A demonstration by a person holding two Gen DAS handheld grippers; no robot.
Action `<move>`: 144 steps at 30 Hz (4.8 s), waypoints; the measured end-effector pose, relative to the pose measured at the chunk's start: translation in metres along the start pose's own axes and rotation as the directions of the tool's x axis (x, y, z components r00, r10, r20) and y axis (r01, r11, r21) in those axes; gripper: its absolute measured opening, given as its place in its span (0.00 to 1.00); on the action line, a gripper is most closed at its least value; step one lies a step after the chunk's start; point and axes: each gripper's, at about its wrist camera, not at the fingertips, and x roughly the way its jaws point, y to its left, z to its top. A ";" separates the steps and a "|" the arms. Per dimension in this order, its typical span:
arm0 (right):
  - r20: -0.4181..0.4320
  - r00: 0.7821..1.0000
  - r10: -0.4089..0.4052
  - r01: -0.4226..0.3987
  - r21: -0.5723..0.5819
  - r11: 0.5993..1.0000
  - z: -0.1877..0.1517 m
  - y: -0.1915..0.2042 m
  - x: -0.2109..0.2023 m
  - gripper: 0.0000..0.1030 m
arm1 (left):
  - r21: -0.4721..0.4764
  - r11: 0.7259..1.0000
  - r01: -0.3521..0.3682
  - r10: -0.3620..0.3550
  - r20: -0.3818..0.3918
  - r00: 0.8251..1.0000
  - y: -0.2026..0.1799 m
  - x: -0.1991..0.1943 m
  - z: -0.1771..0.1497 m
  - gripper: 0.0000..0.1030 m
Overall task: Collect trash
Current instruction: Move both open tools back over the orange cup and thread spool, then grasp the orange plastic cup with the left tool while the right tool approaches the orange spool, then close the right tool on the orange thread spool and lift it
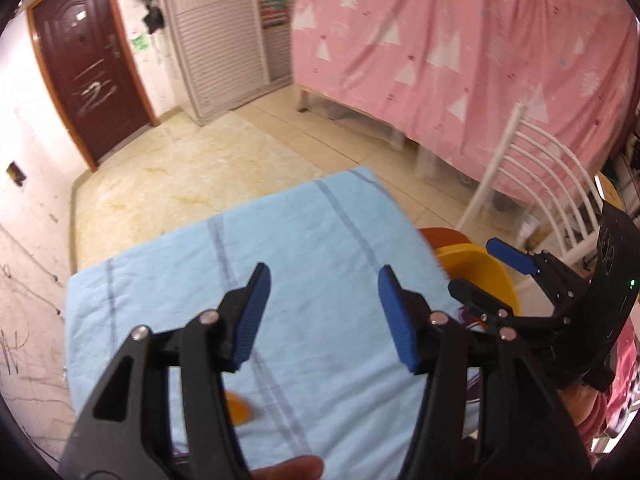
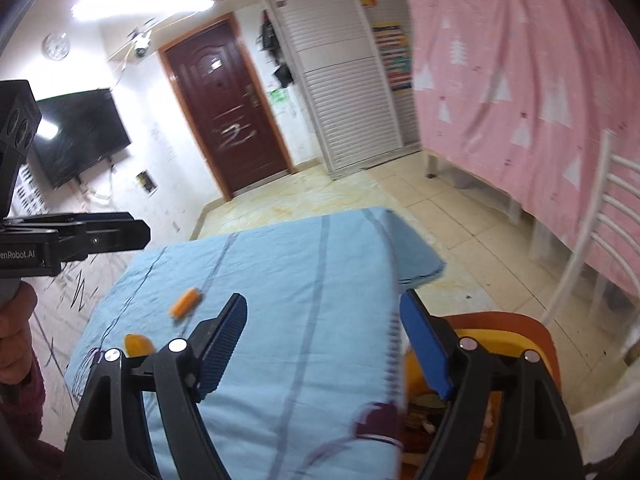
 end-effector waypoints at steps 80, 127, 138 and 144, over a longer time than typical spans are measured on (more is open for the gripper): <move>-0.312 0.950 -0.028 -0.064 -0.278 0.958 -0.014 0.203 0.183 0.09 | -0.261 0.964 -0.047 0.009 -0.145 0.989 0.168 0.028 -0.146 0.39; -0.313 0.950 0.008 -0.097 -0.269 0.958 -0.012 0.184 0.171 0.36 | -0.235 0.967 -0.096 0.087 -0.052 0.995 0.139 -0.005 -0.096 0.39; -0.293 0.956 -0.026 -0.063 -0.290 0.955 -0.018 0.182 0.176 0.09 | -0.239 0.967 -0.090 0.075 -0.071 0.995 0.139 0.001 -0.099 0.39; -0.241 0.970 0.042 -0.089 -0.188 0.978 -0.006 0.151 0.151 0.09 | -0.226 0.971 -0.084 0.073 -0.060 0.996 0.127 0.000 -0.091 0.39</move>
